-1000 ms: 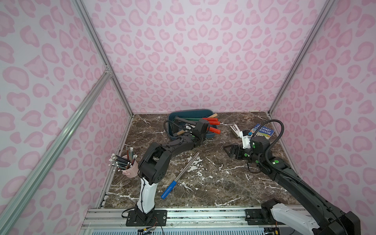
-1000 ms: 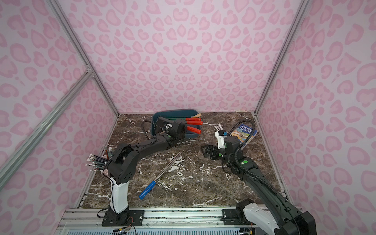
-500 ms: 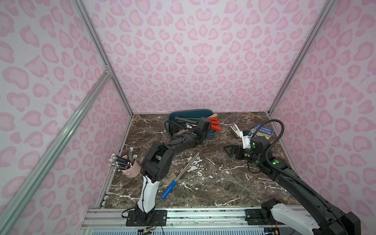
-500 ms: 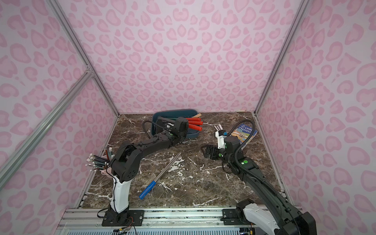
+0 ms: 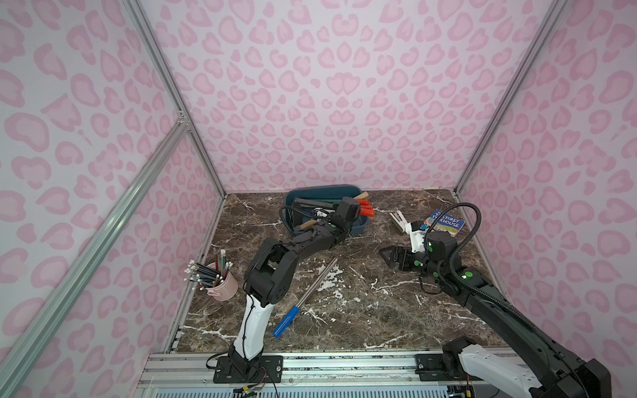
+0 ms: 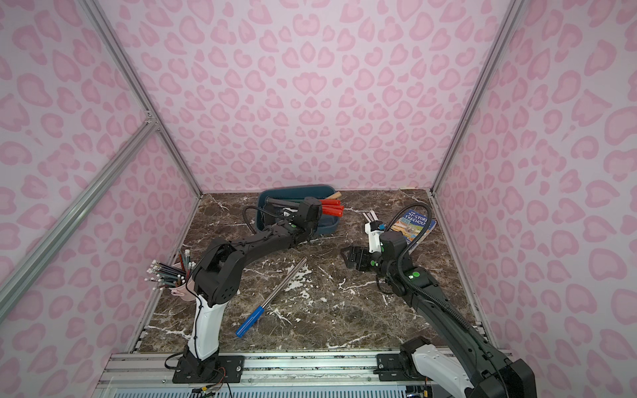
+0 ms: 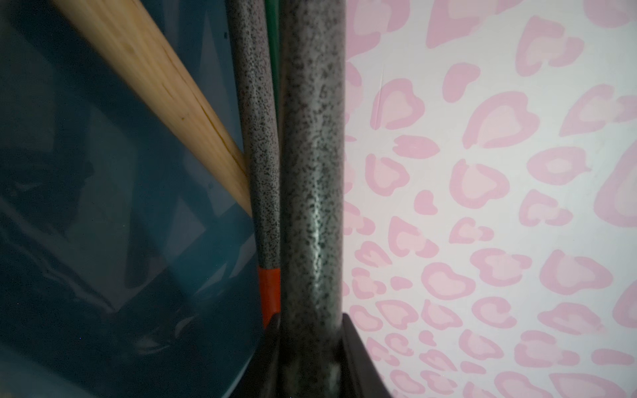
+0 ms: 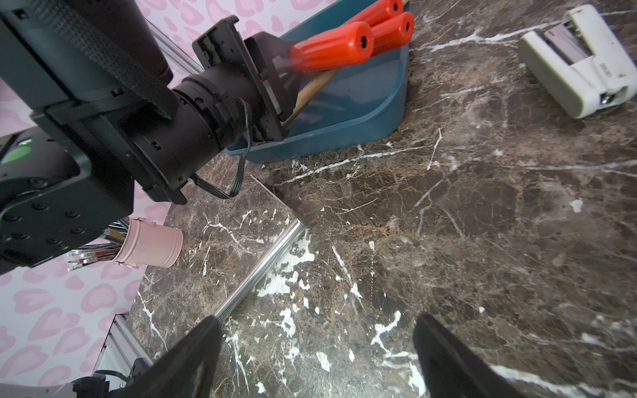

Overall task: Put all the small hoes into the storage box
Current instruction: Place the hoe in the storage box.

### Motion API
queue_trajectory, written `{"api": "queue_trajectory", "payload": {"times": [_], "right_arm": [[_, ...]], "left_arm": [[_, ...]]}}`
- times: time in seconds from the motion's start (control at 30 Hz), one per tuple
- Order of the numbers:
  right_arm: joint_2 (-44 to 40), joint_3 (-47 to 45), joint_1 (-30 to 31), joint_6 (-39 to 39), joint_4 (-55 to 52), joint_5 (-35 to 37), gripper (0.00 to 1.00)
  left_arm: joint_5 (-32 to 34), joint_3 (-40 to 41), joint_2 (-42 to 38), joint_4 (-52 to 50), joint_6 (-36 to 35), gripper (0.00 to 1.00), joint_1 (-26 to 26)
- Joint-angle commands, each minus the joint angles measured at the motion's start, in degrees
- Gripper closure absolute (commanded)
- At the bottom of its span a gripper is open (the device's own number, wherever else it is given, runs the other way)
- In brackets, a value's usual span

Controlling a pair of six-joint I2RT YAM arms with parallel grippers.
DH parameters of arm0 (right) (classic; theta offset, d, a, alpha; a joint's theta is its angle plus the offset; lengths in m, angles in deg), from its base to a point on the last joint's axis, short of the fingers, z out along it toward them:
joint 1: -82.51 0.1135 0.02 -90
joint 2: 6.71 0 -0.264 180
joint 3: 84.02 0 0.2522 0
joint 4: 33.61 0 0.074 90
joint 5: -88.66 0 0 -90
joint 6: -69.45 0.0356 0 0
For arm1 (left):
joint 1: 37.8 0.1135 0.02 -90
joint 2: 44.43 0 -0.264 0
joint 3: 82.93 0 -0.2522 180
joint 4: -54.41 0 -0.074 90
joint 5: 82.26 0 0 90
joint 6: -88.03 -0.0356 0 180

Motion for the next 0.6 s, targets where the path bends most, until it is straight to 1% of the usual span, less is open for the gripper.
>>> {"api": "queue_trajectory", "payload": {"times": [0.0, 0.1, 0.27, 0.37, 0.57], "right_arm": [[-0.2, 0.4, 0.1, -1.0, 0.0, 0.7, 0.08], [-0.4, 0.4, 0.1, -1.0, 0.0, 0.7, 0.08], [-0.3, 0.4, 0.1, -1.2, -0.3, 0.9, 0.08], [-0.5, 0.3, 0.1, -1.3, -0.6, 1.1, 0.08], [-0.9, 0.1, 0.1, -0.9, -0.4, 0.8, 0.08]], "left_arm": [[3.1, -1.3, 1.1, -0.9, 2.3, 0.98, 0.2], [2.9, -2.1, 2.0, -1.0, 2.8, 0.98, 0.2], [5.0, -2.8, 2.9, -0.9, 3.2, 0.97, 0.2], [5.2, -2.3, 3.2, -0.1, 3.7, 0.95, 0.5], [5.5, -1.9, 4.0, 1.9, 4.4, 0.88, 0.7]]}}
